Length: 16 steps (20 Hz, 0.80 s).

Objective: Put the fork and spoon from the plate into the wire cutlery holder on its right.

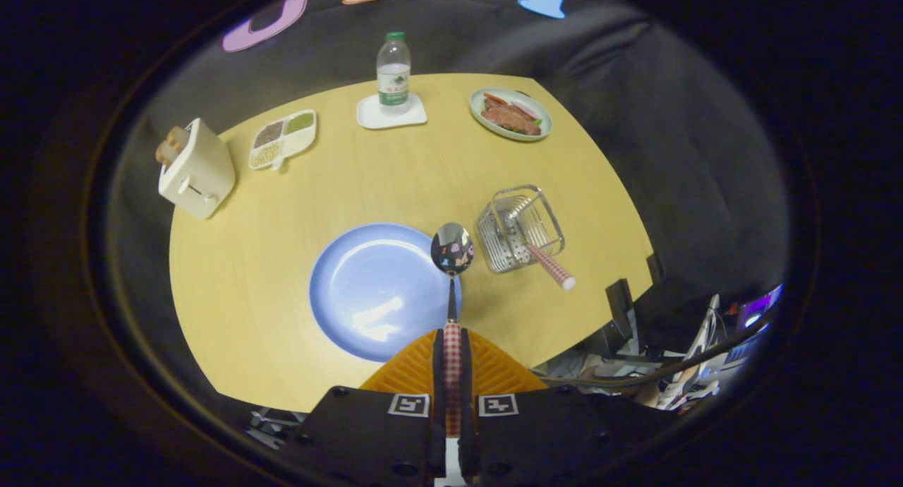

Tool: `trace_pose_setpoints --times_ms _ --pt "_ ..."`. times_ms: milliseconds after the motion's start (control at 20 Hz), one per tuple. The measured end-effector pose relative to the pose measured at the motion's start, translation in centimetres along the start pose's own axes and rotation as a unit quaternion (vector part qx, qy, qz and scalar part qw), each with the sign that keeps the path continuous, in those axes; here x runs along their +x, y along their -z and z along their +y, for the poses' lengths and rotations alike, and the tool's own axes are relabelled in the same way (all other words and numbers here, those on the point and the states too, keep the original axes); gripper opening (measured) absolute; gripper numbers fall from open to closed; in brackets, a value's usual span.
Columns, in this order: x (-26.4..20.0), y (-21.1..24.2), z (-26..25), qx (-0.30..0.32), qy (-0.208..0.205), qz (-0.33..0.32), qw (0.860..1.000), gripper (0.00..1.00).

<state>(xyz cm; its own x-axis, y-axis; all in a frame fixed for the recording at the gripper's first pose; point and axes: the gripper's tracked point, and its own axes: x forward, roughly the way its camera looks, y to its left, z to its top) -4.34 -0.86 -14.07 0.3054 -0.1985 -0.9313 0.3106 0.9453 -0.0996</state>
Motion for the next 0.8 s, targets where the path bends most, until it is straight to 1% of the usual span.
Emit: trace_pose_setpoints --times_ms 200,400,600,800 --pt "0.7 -1.9 -2.1 0.028 0.003 0.066 0.997 0.11" --pt "2.9 -3.8 -3.4 0.053 -0.003 0.119 0.991 0.11" --pt "4.7 -4.6 -4.7 0.061 -0.005 0.153 0.986 0.11" --pt "6.6 -4.5 -5.4 0.054 -0.015 0.194 0.979 0.11"
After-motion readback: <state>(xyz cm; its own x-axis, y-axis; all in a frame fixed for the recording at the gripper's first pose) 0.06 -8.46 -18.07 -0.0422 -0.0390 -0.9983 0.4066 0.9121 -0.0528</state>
